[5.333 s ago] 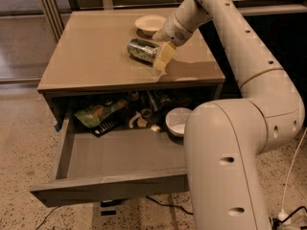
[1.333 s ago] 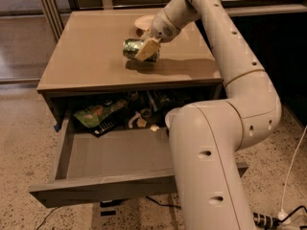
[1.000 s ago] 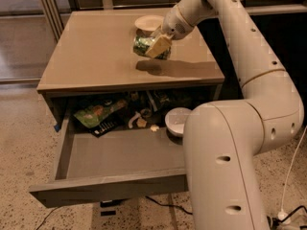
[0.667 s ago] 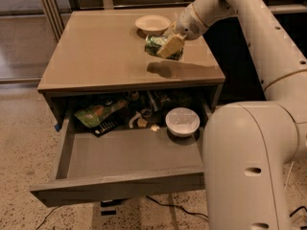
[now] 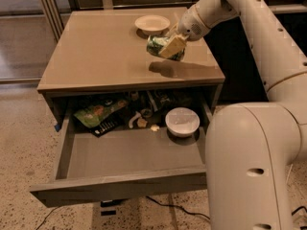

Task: Place green can into top drawer

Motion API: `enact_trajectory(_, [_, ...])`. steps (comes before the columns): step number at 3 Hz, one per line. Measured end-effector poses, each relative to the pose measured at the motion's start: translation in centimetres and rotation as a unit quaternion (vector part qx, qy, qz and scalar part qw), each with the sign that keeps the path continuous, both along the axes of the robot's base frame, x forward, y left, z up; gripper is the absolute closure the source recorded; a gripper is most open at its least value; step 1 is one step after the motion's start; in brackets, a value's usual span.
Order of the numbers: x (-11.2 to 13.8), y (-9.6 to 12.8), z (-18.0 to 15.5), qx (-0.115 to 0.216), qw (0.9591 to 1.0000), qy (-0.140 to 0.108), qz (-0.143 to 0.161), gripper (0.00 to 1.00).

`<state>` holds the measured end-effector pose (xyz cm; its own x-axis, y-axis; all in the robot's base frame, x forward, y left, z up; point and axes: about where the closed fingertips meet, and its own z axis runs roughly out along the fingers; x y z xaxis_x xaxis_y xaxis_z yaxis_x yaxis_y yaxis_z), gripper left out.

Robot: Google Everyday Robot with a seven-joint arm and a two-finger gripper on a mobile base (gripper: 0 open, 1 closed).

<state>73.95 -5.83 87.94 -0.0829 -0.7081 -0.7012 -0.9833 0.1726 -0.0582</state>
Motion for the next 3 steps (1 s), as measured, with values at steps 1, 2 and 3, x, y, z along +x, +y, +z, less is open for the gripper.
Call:
enact_trajectory(1, [-0.6, -2.8, 0.5, 0.004, 0.9997, -0.002, -0.025, 1.0])
enact_trajectory(2, [-2.0, -5.6, 1.1, 0.009, 0.9987, -0.007, -0.049, 1.0])
enact_trajectory(3, [-4.3, -7.6, 0.6, 0.011, 0.9977, 0.0, -0.066, 1.0])
